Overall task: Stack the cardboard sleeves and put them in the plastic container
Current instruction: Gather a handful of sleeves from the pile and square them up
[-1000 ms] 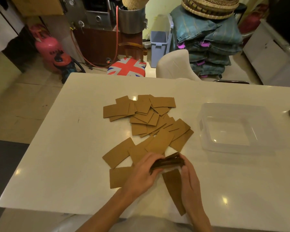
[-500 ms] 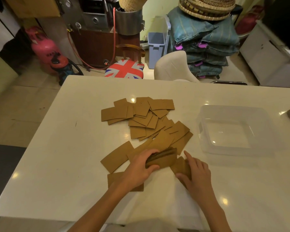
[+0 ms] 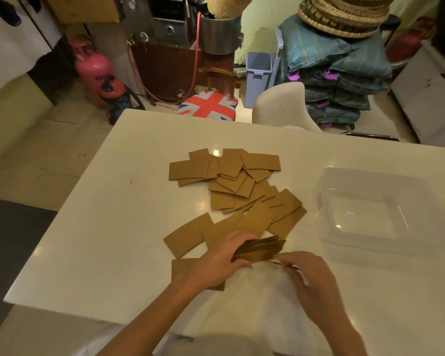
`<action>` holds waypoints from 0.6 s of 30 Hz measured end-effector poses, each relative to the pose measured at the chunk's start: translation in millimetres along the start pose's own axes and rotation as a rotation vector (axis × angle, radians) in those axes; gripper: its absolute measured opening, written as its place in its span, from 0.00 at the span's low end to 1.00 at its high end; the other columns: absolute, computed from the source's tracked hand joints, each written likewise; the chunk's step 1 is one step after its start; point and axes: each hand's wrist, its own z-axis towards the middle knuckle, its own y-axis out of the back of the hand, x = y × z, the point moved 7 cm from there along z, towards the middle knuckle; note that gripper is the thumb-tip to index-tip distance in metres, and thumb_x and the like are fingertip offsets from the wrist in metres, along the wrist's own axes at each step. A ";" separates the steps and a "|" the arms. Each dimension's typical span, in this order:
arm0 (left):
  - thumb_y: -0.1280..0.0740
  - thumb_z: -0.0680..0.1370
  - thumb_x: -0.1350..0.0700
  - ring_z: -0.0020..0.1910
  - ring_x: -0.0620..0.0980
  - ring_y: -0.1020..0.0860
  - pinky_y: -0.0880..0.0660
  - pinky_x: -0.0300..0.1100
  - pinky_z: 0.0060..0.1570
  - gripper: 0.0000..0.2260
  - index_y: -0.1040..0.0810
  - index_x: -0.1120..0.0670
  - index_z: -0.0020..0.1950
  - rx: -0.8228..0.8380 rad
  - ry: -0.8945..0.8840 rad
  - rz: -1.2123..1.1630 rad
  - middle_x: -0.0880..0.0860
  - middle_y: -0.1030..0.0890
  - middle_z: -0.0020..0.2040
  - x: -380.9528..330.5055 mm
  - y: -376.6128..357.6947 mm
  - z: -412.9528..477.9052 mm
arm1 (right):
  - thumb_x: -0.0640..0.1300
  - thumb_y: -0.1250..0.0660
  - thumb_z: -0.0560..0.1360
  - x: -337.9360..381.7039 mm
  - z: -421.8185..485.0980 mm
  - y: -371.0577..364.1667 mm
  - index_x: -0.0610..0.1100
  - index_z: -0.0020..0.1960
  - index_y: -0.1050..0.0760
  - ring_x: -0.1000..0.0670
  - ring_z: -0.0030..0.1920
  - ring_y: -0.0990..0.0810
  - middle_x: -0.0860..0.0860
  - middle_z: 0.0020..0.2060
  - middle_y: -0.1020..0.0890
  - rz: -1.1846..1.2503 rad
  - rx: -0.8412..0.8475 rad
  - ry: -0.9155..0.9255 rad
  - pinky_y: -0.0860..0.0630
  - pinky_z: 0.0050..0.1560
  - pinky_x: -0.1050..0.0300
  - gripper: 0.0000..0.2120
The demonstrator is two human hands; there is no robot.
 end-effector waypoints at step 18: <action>0.29 0.76 0.60 0.59 0.41 0.26 0.28 0.37 0.61 0.19 0.26 0.49 0.65 -0.128 -0.026 -0.106 0.46 0.24 0.59 -38.3 -49.2 10.9 | 0.44 0.37 0.81 -21.9 -23.2 -20.9 0.49 0.60 0.26 0.62 0.53 0.23 0.58 0.53 0.22 0.660 -0.539 -0.787 0.27 0.52 0.72 0.08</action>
